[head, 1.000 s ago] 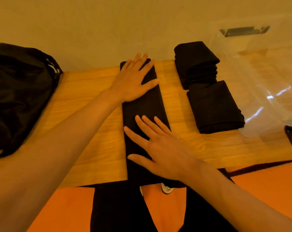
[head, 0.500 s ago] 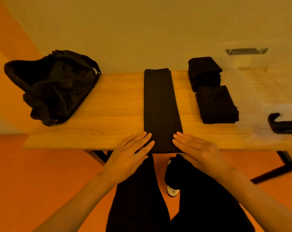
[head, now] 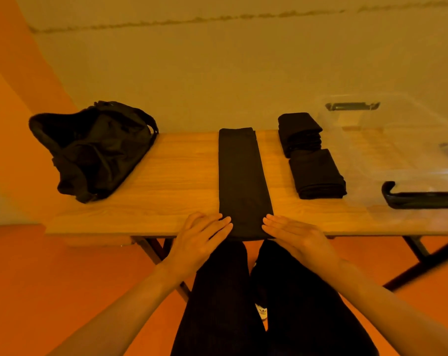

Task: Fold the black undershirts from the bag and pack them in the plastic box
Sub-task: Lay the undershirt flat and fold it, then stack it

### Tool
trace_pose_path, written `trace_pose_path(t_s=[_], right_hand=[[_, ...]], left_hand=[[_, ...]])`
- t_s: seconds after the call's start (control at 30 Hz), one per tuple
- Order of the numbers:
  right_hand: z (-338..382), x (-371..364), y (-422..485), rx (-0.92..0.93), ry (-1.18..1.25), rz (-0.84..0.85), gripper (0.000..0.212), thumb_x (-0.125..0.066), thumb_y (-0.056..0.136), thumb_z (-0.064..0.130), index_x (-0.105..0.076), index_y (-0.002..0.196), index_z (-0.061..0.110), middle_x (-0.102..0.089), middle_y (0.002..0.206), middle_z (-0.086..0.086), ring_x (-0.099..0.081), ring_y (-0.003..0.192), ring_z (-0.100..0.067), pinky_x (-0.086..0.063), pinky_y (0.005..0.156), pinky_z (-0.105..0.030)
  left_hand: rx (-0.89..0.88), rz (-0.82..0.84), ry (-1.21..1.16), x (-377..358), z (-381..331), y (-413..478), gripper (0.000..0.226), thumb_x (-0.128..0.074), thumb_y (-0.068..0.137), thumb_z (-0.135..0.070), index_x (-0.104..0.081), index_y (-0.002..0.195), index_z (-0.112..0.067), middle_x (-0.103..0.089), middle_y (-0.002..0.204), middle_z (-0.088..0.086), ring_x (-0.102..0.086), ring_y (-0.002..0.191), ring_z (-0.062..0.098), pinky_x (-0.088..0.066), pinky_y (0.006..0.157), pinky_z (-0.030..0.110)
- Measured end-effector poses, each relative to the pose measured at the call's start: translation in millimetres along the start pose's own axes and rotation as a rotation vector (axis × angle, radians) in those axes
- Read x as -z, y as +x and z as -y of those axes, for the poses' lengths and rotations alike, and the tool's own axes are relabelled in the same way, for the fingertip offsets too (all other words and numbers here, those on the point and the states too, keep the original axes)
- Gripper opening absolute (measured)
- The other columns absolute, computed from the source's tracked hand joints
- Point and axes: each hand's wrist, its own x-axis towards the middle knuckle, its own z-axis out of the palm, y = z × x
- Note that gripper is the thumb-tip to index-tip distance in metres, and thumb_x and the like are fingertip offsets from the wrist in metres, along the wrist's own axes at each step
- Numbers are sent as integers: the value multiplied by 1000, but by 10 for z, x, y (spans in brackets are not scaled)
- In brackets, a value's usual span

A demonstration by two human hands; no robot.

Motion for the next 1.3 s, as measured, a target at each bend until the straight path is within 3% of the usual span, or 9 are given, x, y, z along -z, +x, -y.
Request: trace_pose_path(t_s=[0.23, 0.5, 0.6, 0.73, 0.8, 0.9, 1.07, 1.2, 1.3], right_hand=[[65, -62, 13, 43, -53, -112, 37, -57, 93, 24, -61, 129, 18, -64, 133, -3, -56, 126, -11, -47, 103, -31], [68, -15, -9, 36, -44, -125, 33, -71, 90, 23, -71, 122, 16, -70, 126, -1, -66, 115, -10, -53, 96, -27], [83, 87, 39, -24, -19, -49, 33, -64, 93, 32, -71, 122, 19, -72, 120, 2, -68, 108, -8, -53, 94, -24], [208, 433, 268, -259, 173, 89, 33, -55, 92, 47, -69, 120, 34, -71, 112, 18, -61, 101, 12, -53, 90, -16], [280, 625, 417, -344, 331, 122, 28, -58, 88, 46, -66, 113, 40, -70, 102, 25, -64, 95, 11, -54, 85, -14], [300, 803, 679, -431, 526, 82, 22, -64, 86, 38, -70, 106, 36, -73, 92, 18, -70, 86, -4, -55, 79, -17], [124, 713, 1145, -715, 776, 33, 11, -63, 96, 24, -72, 104, 22, -77, 90, 4, -73, 90, -6, -58, 78, -21], [-101, 491, 1433, -918, 732, -22, 16, -64, 97, 31, -70, 104, 17, -74, 91, -1, -72, 84, -11, -58, 67, -20], [-241, 373, 1537, -1023, 644, -33, 13, -65, 97, 32, -70, 100, 20, -71, 88, 0, -68, 73, -8, -49, 58, -19]], left_hand=[[-75, -42, 19, 0, 75, -5, 46, -80, 78, 1, -71, 122, -11, -68, 130, 7, -63, 121, 24, -38, 103, 40], [-54, -102, -24, 6, -8, 1, 42, -83, 74, -5, -74, 115, -11, -72, 123, 6, -65, 116, 24, -37, 104, 39], [-56, -128, -92, 67, 0, 57, 34, -77, 78, -4, -74, 112, -10, -73, 117, 5, -64, 111, 21, -38, 99, 36], [-43, -96, -244, 267, 40, 162, 21, -61, 90, -11, -69, 110, -9, -72, 110, 4, -59, 104, 18, -40, 92, 32], [26, -85, -350, 390, 57, 229, 21, -57, 96, -17, -69, 110, -8, -70, 110, 2, -59, 104, 16, -40, 91, 31], [199, -80, -521, 555, 108, 409, 23, -56, 99, -27, -70, 105, -10, -68, 105, -2, -60, 102, 12, -44, 89, 28], [689, -84, -891, 594, 334, 821, 16, -62, 98, -32, -63, 83, -29, -62, 77, -17, -59, 76, 0, -45, 69, 17], [953, 46, -990, 337, 544, 1096, 18, -58, 102, -27, -67, 87, -19, -71, 78, -10, -68, 72, 3, -55, 60, 20], [1032, 105, -954, 113, 685, 1195, 19, -60, 101, -31, -69, 94, -16, -75, 79, -2, -68, 61, 9, -54, 54, 28]])
